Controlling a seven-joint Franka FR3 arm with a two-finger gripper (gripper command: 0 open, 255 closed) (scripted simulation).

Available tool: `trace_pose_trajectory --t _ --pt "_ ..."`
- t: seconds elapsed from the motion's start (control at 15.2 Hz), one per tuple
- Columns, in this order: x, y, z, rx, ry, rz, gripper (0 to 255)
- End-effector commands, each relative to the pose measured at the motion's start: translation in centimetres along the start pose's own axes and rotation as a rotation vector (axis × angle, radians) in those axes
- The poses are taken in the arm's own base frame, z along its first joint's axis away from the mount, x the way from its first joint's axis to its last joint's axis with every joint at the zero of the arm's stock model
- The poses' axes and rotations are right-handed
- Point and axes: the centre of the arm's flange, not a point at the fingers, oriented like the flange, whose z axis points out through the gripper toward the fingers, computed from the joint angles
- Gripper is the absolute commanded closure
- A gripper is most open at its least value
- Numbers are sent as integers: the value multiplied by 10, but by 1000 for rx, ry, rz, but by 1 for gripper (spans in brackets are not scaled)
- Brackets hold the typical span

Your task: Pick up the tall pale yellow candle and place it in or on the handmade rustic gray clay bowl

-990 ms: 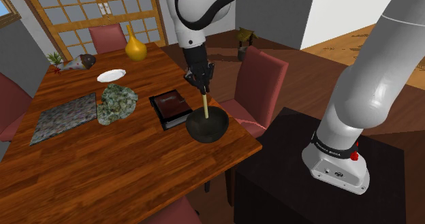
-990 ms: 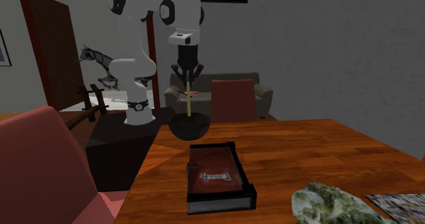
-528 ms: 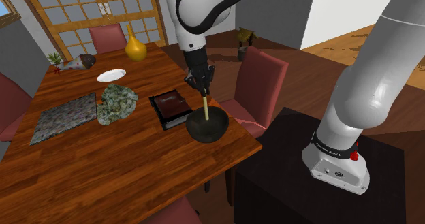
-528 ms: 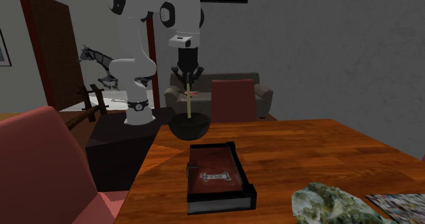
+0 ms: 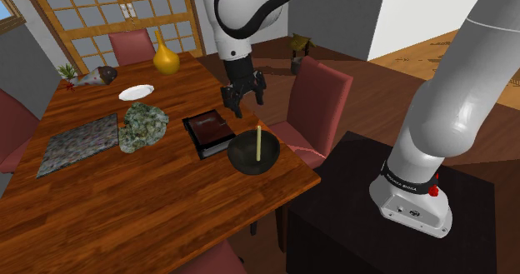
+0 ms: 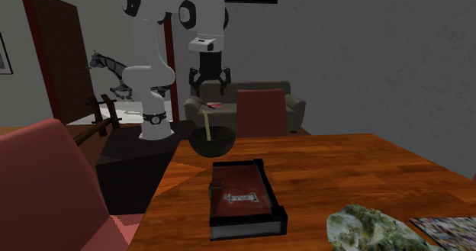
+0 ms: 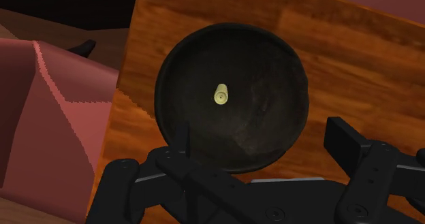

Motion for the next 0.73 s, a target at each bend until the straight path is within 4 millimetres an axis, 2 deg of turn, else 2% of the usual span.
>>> trace_pose_trajectory --t 0.0,0.13,0.66 --pt "0 0 -21 0 0 0 0" --pt "0 0 -44 0 0 0 0" --pt "0 0 -44 0 0 0 0"
